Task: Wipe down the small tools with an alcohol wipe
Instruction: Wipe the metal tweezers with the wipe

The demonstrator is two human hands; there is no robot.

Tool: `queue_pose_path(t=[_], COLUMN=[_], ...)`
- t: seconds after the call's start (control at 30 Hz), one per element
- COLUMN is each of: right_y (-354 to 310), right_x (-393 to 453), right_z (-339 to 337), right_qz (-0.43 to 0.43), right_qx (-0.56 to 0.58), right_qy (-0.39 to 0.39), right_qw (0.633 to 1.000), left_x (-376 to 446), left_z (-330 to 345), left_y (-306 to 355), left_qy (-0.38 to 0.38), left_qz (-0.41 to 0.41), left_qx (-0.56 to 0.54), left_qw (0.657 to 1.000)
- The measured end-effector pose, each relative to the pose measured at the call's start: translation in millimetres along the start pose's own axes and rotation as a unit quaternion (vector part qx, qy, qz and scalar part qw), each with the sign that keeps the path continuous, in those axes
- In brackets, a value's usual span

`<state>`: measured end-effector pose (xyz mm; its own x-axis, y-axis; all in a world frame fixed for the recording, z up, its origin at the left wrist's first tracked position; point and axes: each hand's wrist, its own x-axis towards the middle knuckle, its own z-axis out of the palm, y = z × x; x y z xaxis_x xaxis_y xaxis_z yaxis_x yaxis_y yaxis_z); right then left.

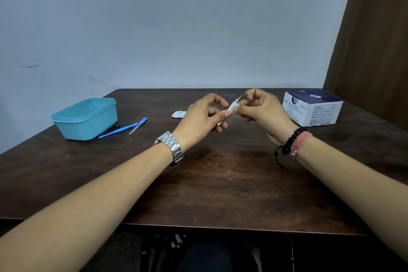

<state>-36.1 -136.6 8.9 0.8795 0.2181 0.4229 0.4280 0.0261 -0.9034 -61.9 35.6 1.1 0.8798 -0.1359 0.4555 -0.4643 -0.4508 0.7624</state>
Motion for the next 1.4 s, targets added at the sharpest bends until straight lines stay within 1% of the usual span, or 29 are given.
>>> queue_pose_path(t=[0.2,0.37,0.57,0.73,0.87,1.03,1.2,1.33,1.4], right_y=[1.6,0.0,0.1,-0.4,0.2,-1.4,4.2,0.2,1.7], right_x=[-1.4,0.4,-1.2,0.6,-1.9,3.2,0.4,4.6,4.3], right_z=[1.4,-1.0,1.6,-2.5,1.4,-6.2,-0.2,-5.6,-6.9], right_qz=[-0.001,-0.005,-0.012,-0.013,-0.015,-0.015,-0.01,-0.01,-0.008], right_qx=[-0.003,-0.008,-0.015,-0.014,-0.017,0.015,-0.018,0.018,0.014], right_qy=[-0.02,0.009,-0.005,0.025,-0.005,0.036,-0.004,0.035,0.028], right_qw=[1.0,1.0,1.0,1.0,1.0,0.999,1.0,0.999,0.999], left_x=[-0.2,0.2,0.0,0.6,-0.3,0.7,-0.6,-0.1,-0.4], left_z=[-1.2,-0.4,-1.2,1.2,-0.6,-0.2,-0.5,-0.4,0.7], left_y=[-1.1,2.1,-1.0,-1.0,-1.7,-0.9,-1.7,-1.0,-1.5], left_qy=[0.001,0.008,0.011,0.007,0.012,0.005,0.003,-0.002,-0.006], left_qz=[0.014,0.017,0.013,0.01,0.009,0.011,0.009,0.006,0.008], left_qx=[0.019,0.03,0.024,0.022,0.022,0.035,0.039,0.045,0.051], left_qw=[1.0,0.999,1.0,1.0,1.0,0.999,0.999,0.999,0.999])
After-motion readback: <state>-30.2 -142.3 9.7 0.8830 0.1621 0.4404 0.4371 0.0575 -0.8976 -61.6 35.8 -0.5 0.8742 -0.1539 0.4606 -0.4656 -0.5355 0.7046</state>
